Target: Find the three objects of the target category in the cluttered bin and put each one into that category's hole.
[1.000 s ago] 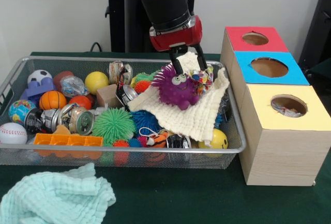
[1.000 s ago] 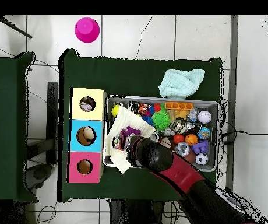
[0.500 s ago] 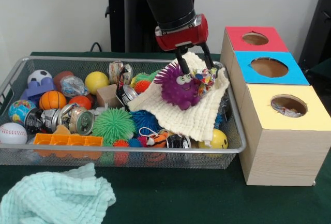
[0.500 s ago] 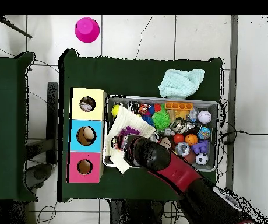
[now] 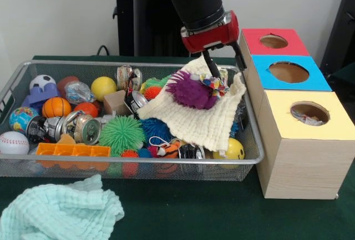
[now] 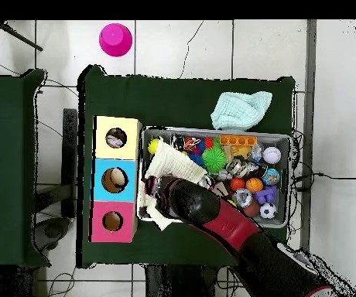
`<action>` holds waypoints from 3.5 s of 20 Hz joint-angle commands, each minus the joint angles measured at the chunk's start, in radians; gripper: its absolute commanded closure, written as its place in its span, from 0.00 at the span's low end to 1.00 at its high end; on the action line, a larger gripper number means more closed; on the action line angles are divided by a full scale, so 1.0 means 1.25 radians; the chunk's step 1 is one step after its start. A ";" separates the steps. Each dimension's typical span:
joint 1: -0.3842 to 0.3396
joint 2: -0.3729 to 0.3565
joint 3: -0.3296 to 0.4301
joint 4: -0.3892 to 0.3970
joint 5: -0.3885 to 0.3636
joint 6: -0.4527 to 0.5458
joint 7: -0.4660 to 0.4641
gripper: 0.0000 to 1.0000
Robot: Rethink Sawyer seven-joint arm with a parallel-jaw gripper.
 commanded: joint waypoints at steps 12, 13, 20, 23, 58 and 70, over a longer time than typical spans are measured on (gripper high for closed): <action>0.185 -0.034 -0.242 -0.149 -0.059 0.034 0.118 1.00; 0.186 -0.035 -0.243 -0.149 -0.060 0.035 0.119 1.00; 0.207 -0.032 -0.269 -0.160 -0.070 0.039 0.112 0.00; 0.212 -0.037 -0.275 -0.163 -0.077 0.048 0.104 0.00; 0.192 0.048 -0.241 -0.201 -0.074 0.088 0.092 1.00; 0.191 0.048 -0.238 -0.207 -0.068 0.100 0.093 0.00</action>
